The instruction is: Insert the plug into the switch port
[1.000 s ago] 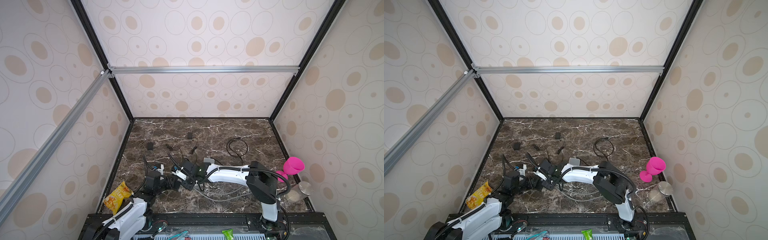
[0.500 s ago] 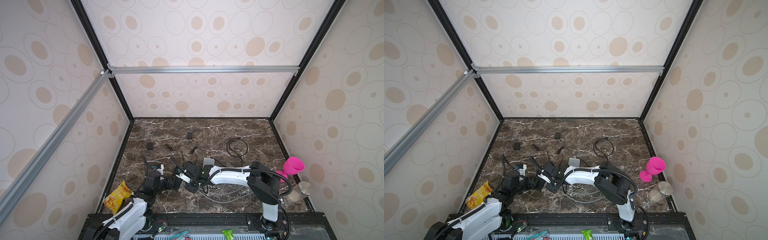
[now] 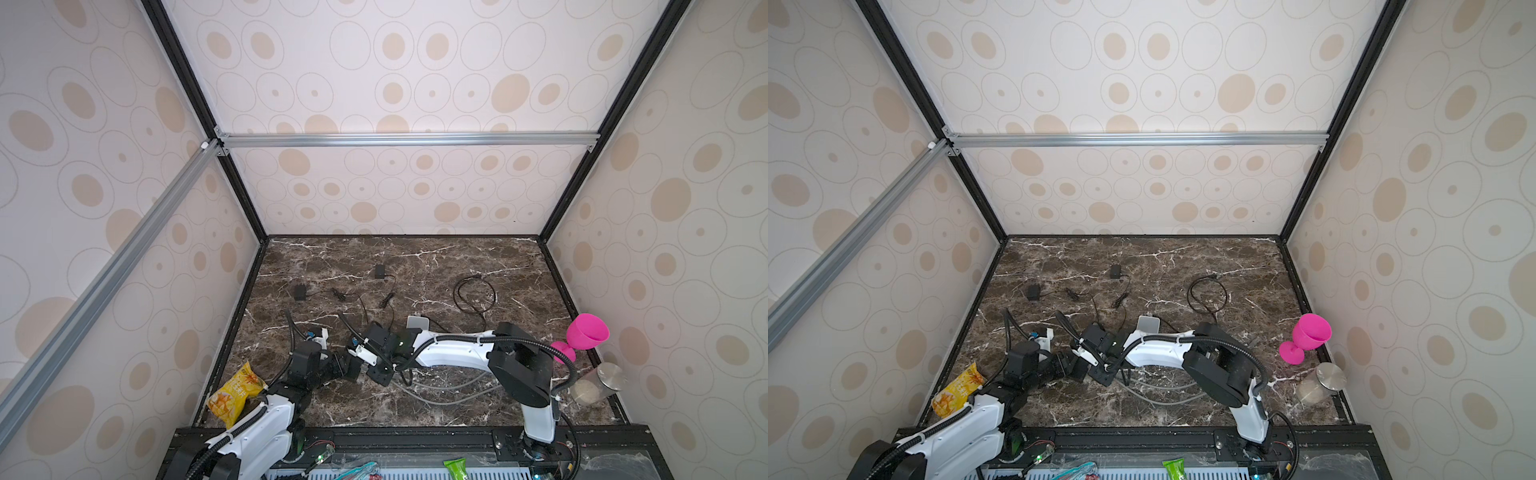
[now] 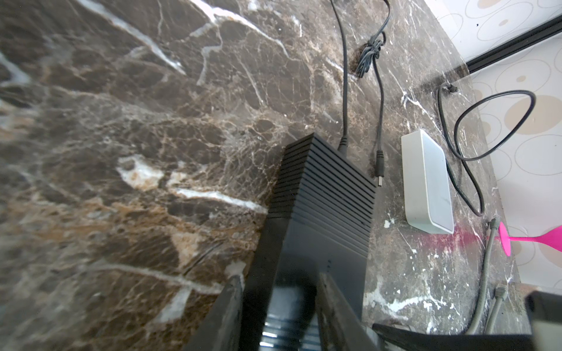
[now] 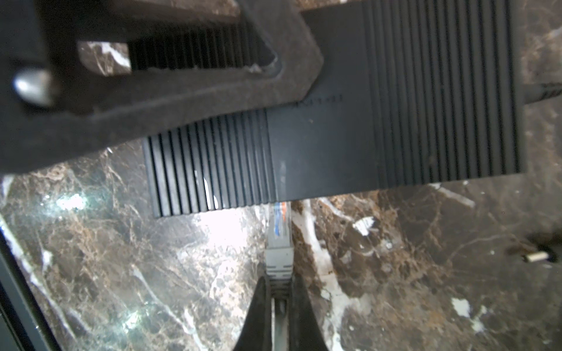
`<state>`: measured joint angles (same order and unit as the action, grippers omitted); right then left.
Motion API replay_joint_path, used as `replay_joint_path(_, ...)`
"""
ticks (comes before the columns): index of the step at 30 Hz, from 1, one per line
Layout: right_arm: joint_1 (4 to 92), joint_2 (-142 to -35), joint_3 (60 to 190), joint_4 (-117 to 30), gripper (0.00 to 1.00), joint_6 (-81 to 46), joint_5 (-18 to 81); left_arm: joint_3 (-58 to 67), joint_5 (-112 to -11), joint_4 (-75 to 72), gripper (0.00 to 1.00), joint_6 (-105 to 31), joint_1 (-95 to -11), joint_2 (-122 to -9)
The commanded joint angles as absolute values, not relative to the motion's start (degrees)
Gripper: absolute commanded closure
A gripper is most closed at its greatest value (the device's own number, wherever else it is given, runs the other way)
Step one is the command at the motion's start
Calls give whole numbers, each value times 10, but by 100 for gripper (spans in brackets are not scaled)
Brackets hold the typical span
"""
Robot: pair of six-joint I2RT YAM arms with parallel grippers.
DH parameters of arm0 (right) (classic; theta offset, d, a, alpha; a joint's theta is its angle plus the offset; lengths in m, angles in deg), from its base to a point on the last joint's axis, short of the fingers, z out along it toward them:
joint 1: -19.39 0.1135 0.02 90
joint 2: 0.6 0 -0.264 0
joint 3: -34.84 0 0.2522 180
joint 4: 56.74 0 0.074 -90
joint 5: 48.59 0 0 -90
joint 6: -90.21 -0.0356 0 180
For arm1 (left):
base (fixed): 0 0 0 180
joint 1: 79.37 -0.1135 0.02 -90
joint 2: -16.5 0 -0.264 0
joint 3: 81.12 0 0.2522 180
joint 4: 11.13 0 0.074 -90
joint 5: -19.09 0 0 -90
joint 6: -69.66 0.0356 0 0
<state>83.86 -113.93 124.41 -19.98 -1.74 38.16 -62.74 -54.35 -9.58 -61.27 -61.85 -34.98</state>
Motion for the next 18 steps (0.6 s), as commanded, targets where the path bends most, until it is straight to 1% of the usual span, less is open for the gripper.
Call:
replay_joint_path(1,838,-1148,1266,-209,100,-11,377,-631,-542,-69,60,-603,-616,-359)
replay_joint_path(7,837,-1157,1284,-208,100,-3,406,-632,-535,-73,60,-602,-616,-362)
replay_joint_path(18,839,-1172,1305,-235,100,30,383,-631,-523,-83,60,-600,-617,-375)
